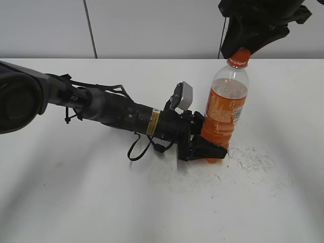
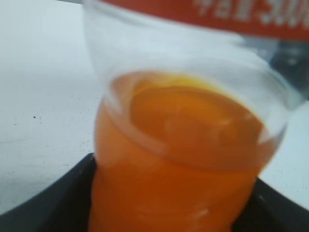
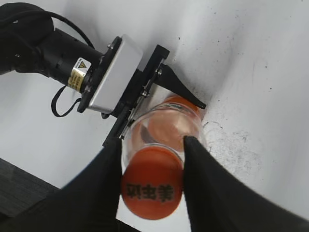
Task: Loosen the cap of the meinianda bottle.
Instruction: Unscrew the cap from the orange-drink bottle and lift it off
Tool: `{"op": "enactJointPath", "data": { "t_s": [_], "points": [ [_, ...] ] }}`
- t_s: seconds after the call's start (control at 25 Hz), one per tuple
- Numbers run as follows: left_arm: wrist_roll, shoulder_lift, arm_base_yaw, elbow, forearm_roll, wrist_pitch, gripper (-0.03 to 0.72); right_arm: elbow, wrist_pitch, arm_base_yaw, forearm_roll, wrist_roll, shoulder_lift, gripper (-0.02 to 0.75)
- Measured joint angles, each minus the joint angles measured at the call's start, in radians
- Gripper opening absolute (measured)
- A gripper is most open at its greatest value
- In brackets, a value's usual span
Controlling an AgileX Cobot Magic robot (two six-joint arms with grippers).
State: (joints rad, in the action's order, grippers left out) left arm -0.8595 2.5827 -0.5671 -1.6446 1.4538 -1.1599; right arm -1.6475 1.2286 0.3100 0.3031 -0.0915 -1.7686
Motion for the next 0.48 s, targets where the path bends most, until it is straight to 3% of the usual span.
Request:
{"op": "enactJointPath", "data": {
  "t_s": [0.04, 0.24, 0.48],
  "points": [
    [-0.001, 0.000, 0.000, 0.000, 0.000, 0.000, 0.550, 0.000, 0.000, 0.000, 0.006, -0.021, 0.000, 0.283],
    [-0.001, 0.000, 0.000, 0.000, 0.000, 0.000, 0.550, 0.000, 0.000, 0.000, 0.020, -0.219, 0.000, 0.277],
    [-0.001, 0.000, 0.000, 0.000, 0.000, 0.000, 0.550, 0.000, 0.002, 0.000, 0.053, -0.755, 0.000, 0.274]
  ]
}}
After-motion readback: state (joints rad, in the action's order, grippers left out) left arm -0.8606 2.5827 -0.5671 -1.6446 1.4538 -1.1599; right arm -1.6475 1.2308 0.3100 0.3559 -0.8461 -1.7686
